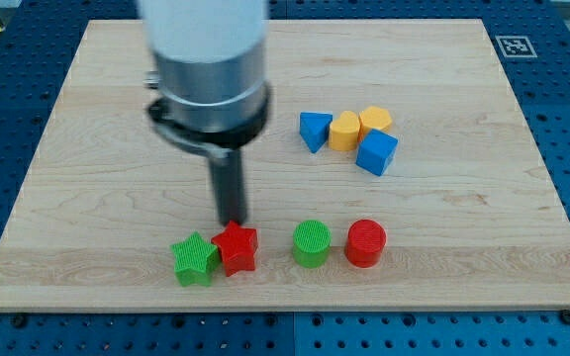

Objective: Push the green star along with the red star right a bit

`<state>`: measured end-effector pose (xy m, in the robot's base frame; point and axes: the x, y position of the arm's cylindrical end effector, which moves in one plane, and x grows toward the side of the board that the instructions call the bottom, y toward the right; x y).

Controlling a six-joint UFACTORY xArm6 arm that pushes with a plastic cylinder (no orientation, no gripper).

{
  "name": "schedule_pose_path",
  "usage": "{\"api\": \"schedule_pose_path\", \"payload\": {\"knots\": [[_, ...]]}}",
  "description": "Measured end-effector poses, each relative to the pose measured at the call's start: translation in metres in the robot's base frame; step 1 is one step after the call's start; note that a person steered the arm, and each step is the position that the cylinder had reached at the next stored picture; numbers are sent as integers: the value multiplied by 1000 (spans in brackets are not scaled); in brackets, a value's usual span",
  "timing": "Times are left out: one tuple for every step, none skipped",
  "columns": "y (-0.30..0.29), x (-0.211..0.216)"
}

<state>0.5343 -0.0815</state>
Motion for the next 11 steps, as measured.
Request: {"api": "schedule_pose_path", "payload": {"knots": [[-50,-4],[-92,-7],[-103,7],[-103,22],[-103,41],[-103,55],[-102,57],[-97,57],[-79,57],[-52,57],[-13,57]]}}
